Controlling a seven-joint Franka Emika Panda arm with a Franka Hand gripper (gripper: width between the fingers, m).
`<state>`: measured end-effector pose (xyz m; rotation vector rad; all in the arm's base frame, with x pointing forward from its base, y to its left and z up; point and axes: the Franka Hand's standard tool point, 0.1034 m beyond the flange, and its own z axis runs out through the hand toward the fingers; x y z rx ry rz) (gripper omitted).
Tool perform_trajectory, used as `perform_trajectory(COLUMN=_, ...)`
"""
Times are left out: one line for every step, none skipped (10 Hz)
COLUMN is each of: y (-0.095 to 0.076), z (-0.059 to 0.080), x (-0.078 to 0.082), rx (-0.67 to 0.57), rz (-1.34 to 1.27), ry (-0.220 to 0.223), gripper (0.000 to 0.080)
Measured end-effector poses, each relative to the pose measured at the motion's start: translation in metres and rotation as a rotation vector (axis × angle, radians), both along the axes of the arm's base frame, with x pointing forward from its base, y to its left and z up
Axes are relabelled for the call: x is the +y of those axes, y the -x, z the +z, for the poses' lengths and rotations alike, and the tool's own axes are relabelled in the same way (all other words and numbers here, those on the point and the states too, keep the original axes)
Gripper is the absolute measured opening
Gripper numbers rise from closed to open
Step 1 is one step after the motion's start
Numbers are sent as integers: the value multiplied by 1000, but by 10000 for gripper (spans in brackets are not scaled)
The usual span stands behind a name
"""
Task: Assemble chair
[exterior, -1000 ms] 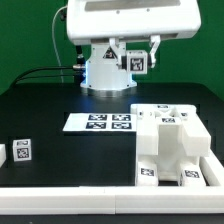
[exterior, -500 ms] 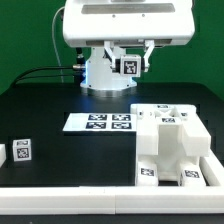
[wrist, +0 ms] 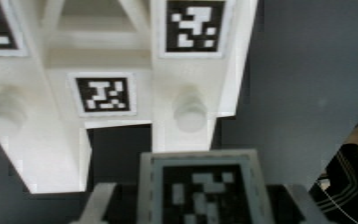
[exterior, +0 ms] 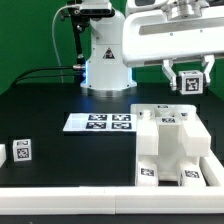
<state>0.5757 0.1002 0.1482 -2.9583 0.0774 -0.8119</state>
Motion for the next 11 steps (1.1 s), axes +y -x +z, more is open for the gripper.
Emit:
perform_trajectory(y=0, z=0, x=1, rx=1, rz=1, ry=0, gripper=266)
perform_trajectory(y=0, z=-2, x=1, rx=1, rz=3, ry=1, gripper=266)
perform_trajectory(y=-5, z=-5, x=5, rx=0, rz=8, ry=4, gripper=266)
perform_trajectory(y=-8, z=-12, x=4, rx=-3, rz=7, ry=12, gripper=266)
perform_trajectory(y=-6, z=-20, x=-1, rx=4, rz=1, ry=20, gripper=267)
perform_trajectory(y=-5, z=-24, x=-1, rx=10, rz=-1, ry=20, gripper=267)
perform_trajectory(y=-4, z=-26, x=1, rx=13, rz=2, ry=20, gripper=267)
perform_trajectory(y=-4, z=-28, x=2, rx=16, rz=2, ry=20, gripper=268)
perform_trajectory(y=-4, z=-28, x=5, rx=16, rz=5, ry=19, gripper=268)
perform_trajectory(y=-4, z=-28, x=6, rx=16, rz=7, ry=18, gripper=268)
perform_trajectory(y=-4, z=-29, x=5, rx=16, rz=6, ry=19, gripper=268)
